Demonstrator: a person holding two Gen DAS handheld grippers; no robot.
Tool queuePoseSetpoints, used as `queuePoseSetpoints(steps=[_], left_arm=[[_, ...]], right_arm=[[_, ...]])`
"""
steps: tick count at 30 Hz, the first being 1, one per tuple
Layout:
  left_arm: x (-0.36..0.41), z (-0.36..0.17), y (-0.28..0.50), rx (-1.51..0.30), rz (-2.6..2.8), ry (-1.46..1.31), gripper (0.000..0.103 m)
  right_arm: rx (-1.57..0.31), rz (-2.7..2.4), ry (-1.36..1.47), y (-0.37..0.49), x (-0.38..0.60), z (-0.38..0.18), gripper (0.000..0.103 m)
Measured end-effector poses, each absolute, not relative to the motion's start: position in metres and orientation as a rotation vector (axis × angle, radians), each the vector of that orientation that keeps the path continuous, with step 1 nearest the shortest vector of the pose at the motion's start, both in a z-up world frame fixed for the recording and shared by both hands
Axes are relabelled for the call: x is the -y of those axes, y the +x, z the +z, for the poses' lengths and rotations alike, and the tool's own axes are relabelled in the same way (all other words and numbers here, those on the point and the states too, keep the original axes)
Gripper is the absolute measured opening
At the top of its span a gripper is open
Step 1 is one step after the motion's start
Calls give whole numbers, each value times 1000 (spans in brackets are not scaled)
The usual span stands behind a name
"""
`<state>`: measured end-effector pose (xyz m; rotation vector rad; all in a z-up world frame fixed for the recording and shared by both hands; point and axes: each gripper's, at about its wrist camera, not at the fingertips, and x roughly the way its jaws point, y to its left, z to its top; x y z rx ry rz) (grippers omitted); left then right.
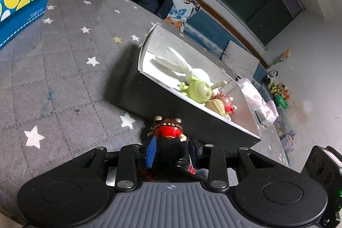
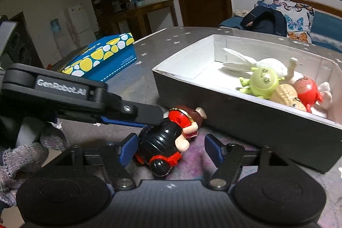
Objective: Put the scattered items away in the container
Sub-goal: 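Move the left gripper to the black-and-red figure and grasp it, then lift the black-and-red figure with the left gripper into the box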
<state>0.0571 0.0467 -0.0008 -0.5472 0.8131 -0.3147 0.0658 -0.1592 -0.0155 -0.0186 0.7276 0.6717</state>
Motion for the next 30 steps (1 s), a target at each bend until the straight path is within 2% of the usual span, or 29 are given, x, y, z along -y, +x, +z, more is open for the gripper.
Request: queuePoseSetpoints(steps=[10, 12, 15, 16, 30], left_arm=[[-51, -6, 63, -828, -314, -559, 36], [-51, -6, 63, -828, -313, -559, 36], [-50, -6, 65, -827, -315, -551, 36], [-50, -6, 65, -828, -315, -551, 37], [-48, -7, 63, -830, -313, -545, 39]], right_arm=[[-754, 691, -37, 70, 149, -23, 69], [-757, 695, -42, 71, 148, -23, 64], [-760, 702, -46, 71, 145, -23, 61], [-761, 704, -48, 71, 145, -24, 57], [-765, 698, -45, 65, 144, -24, 55]])
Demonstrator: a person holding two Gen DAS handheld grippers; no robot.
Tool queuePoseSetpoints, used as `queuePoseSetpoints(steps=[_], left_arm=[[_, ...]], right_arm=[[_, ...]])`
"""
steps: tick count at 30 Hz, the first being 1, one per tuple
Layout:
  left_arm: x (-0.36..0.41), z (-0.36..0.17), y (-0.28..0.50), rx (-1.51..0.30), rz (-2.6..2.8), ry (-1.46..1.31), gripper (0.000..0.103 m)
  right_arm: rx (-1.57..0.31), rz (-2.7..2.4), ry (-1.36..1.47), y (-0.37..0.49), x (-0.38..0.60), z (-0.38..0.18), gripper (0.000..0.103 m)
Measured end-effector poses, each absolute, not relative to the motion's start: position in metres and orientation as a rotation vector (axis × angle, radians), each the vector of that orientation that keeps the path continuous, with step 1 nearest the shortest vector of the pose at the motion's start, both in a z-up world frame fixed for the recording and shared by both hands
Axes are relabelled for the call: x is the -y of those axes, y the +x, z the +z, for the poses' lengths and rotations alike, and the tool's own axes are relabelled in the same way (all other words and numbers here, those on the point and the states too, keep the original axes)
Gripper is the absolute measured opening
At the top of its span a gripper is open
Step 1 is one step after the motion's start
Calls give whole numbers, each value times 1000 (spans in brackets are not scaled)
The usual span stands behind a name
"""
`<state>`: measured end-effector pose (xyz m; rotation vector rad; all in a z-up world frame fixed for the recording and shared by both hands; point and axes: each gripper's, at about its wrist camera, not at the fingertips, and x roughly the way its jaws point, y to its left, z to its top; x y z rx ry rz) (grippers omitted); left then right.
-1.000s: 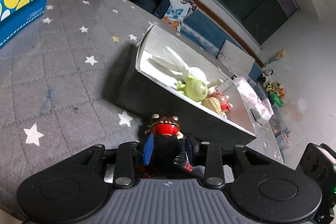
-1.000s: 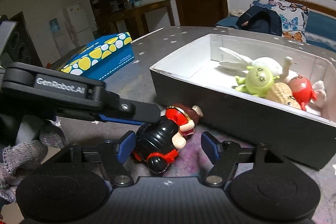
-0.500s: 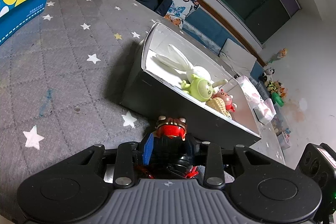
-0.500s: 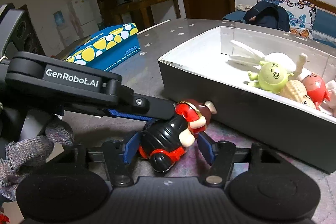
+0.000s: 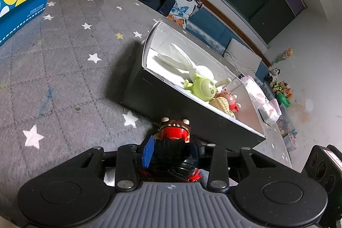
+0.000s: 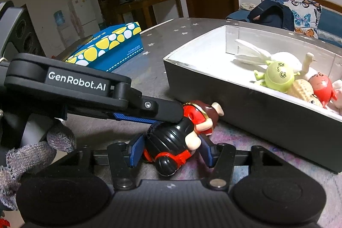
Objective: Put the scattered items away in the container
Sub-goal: 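Lift the black-and-red figure with the left gripper into the box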
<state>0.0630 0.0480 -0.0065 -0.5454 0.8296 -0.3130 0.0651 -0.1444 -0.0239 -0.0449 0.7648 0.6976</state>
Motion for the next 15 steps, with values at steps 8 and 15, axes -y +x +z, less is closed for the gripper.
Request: queuePoseSetpoints(steps=[8, 15], left_arm=[[-45, 8, 47, -800, -322, -537, 39], [-35, 44, 40, -696, -354, -502, 39]], right_arm=[[-730, 707, -61, 51, 147, -11, 55], [-630, 702, -82, 45, 154, 22, 55]])
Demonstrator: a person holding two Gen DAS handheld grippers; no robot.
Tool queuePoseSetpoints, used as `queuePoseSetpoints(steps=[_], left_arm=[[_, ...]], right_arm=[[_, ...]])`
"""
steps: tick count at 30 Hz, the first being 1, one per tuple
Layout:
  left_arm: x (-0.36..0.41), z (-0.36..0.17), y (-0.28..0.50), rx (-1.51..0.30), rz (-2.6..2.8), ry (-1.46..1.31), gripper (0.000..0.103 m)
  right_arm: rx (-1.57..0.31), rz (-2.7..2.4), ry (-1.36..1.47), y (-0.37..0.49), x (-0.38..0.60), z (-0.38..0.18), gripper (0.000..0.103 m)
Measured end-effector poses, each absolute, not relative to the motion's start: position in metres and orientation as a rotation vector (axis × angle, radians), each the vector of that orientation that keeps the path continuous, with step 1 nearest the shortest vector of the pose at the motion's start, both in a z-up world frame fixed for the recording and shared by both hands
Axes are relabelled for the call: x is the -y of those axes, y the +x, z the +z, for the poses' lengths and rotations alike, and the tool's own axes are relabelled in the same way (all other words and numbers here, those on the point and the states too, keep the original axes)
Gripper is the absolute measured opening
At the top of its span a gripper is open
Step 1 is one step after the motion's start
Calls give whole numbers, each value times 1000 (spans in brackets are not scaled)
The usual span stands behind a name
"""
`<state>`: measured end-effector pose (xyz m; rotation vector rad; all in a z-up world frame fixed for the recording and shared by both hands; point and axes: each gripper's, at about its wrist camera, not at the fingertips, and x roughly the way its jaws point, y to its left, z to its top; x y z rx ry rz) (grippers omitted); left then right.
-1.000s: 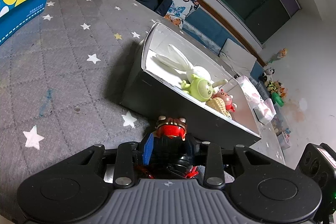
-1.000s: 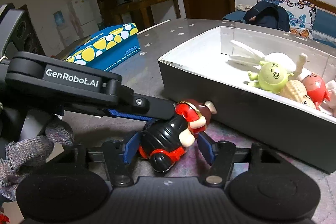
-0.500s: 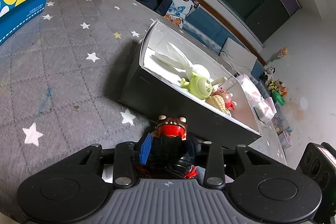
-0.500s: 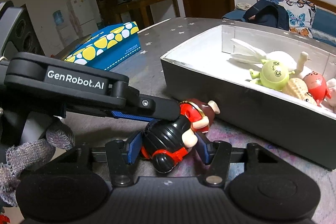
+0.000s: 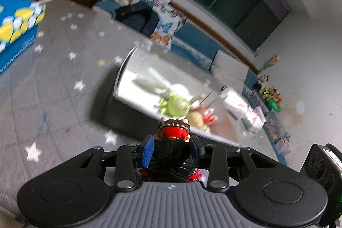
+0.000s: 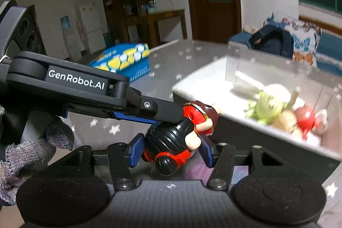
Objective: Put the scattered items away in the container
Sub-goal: 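Lift the black-and-red figure with the left gripper into the box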
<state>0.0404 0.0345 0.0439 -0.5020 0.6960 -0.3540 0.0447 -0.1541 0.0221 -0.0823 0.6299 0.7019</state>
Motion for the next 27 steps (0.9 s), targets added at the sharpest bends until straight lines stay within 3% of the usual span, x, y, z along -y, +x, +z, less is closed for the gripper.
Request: queuePoseSetpoints(steps=[11, 27], left_arm=[[-6, 81, 97, -612, -389, -444, 39], [1, 49, 180, -723, -327, -452, 39]], right_arm=[[-549, 641, -77, 95, 171, 59, 55], [-694, 649, -86, 198, 164, 30, 55]])
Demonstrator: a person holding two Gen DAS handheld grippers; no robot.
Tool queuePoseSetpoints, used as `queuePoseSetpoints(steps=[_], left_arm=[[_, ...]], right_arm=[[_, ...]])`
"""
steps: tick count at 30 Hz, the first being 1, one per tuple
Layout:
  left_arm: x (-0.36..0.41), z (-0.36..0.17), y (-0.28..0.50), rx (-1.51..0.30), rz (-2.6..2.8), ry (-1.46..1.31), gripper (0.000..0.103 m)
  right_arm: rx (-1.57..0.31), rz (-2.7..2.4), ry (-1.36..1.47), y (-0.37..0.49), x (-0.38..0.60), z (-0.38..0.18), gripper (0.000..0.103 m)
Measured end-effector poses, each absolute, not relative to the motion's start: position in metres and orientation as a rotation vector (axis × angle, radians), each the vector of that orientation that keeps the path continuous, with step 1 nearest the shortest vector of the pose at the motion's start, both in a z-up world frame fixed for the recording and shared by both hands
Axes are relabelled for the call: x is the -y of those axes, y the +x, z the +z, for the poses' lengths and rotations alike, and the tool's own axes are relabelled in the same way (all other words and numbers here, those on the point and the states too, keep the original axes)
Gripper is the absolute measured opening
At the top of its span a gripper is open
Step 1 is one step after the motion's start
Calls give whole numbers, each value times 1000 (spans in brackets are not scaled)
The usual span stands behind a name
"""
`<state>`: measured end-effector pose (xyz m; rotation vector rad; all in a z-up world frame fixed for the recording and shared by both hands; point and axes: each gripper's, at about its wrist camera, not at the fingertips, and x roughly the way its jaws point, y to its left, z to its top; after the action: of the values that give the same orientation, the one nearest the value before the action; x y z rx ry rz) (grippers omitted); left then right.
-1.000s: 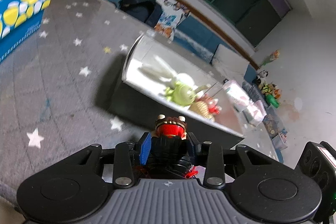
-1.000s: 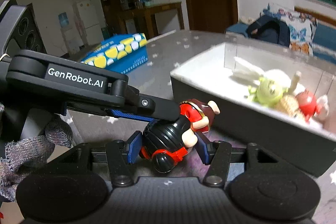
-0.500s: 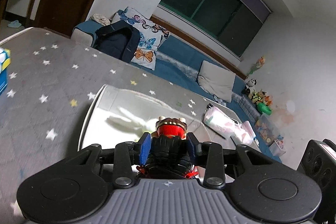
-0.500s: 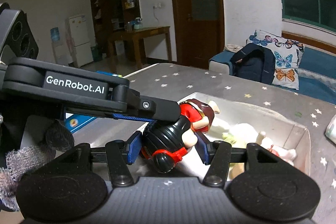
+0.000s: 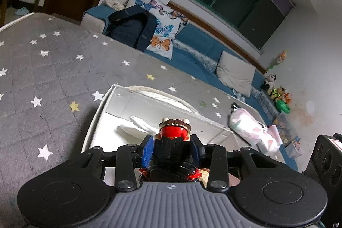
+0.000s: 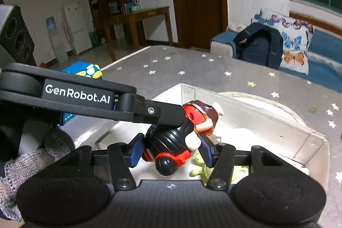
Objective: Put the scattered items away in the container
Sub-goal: 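Lift the black-and-red figure with the left gripper into the box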
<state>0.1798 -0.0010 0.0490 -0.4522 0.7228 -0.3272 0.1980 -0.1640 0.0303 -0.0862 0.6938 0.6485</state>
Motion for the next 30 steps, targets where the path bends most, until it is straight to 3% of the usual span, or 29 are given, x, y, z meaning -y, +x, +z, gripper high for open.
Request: queuePoseSetpoints(steps=[30], left_arm=[[2, 20, 211, -822, -281, -413, 39]], right_arm=[[-850, 678, -185, 235, 141, -3, 55]])
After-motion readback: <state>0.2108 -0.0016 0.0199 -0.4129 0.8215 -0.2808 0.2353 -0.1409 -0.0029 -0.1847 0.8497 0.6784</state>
